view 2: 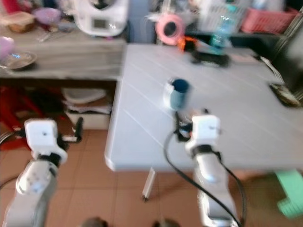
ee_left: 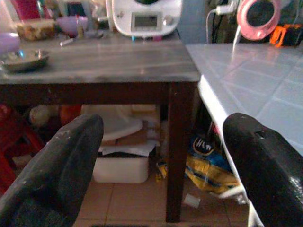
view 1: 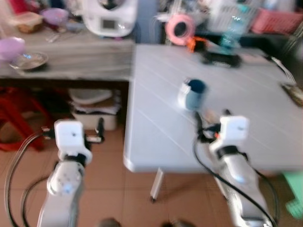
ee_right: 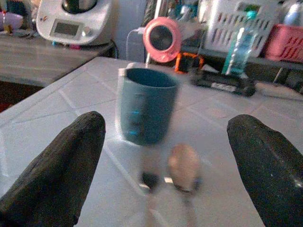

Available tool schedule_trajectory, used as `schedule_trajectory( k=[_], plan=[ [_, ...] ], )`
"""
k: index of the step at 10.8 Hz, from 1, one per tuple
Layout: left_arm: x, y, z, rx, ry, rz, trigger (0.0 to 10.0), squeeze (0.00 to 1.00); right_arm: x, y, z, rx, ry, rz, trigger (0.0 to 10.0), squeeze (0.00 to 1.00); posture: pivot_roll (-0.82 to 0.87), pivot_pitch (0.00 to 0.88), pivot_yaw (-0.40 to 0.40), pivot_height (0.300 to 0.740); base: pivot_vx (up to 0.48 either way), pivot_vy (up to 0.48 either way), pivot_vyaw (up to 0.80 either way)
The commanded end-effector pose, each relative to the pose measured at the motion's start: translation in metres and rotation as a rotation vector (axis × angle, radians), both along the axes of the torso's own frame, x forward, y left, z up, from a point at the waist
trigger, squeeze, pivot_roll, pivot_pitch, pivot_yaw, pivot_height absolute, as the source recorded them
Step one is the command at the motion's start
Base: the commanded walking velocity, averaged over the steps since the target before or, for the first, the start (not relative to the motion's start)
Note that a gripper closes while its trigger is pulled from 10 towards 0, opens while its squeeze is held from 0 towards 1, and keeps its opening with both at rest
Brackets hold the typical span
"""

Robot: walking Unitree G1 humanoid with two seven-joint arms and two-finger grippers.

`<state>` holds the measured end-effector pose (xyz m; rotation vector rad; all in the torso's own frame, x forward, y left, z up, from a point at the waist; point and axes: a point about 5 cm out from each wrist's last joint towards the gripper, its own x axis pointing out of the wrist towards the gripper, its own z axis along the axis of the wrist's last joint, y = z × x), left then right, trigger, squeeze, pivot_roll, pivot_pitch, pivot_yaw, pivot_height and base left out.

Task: Setting the table

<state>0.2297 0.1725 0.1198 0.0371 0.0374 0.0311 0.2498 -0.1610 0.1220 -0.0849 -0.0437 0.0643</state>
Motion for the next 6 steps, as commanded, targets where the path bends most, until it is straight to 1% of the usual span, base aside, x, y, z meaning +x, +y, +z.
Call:
schedule_trajectory(
  k=[1, 2, 3, 4, 5, 6],
  plan=[
    [0.001, -0.003, 0.004, -0.005, -0.011, -0.005, 10.0, 0.00, 0.001, -0.004, 0.005, -0.008, -0.011, -0.014, 10.0, 0.00, 0.05, 0.000, -0.018, 0.740, 0.000, -0.274, 0.00],
    [0.001, -0.003, 0.004, -0.008, -0.009, -0.007, 10.0, 0.00, 0.001, -0.004, 0.005, -0.008, -0.010, -0.013, 10.0, 0.00, 0.05, 0.000, -0.017, 0.740, 0.000, -0.274, 0.00],
    [-0.001, 0.009, 0.007, 0.034, -0.007, 0.058, 10.0, 0.00, 0.012, -0.001, 0.000, 0.016, 0.021, -0.003, 10.0, 0.00, 0.05, 0.000, -0.001, 0.740, 0.000, 0.000, 0.00],
    [-0.003, 0.013, 0.006, 0.047, 0.015, 0.083, 10.0, 0.00, 0.020, -0.002, 0.000, 0.015, 0.034, -0.012, 10.0, 0.00, 0.06, 0.000, -0.002, 0.740, 0.000, 0.000, 0.00],
    [-0.003, 0.013, 0.009, 0.076, 0.002, 0.069, 10.0, 0.00, 0.022, -0.001, -0.001, 0.037, 0.050, -0.012, 10.0, 0.00, 0.07, 0.000, 0.001, 0.740, 0.000, 0.000, 0.00],
    [-0.004, 0.010, 0.009, 0.069, 0.009, 0.047, 10.0, 0.00, 0.025, 0.002, 0.000, 0.044, 0.050, 0.013, 10.0, 0.00, 0.07, 0.000, 0.010, 0.740, 0.000, 0.000, 0.00]
  ],
)
